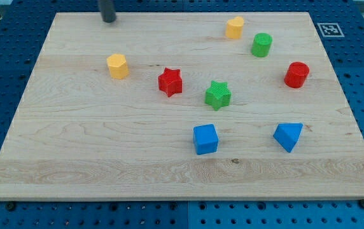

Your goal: Move your arm towards the center of the board

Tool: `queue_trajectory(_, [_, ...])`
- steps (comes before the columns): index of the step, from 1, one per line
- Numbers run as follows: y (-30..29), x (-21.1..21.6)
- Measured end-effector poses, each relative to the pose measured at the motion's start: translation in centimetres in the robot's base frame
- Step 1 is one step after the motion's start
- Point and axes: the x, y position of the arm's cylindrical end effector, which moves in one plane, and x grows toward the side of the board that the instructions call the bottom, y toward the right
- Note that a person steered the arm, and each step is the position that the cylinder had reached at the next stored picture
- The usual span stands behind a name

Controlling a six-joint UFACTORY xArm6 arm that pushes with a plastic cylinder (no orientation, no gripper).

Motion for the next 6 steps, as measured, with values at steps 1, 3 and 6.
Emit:
queue_trajectory(1, [7.1,1.3])
queue_trajectory(3, [12.6,9.0])
queue_trajectory(6, [17.3,16.2])
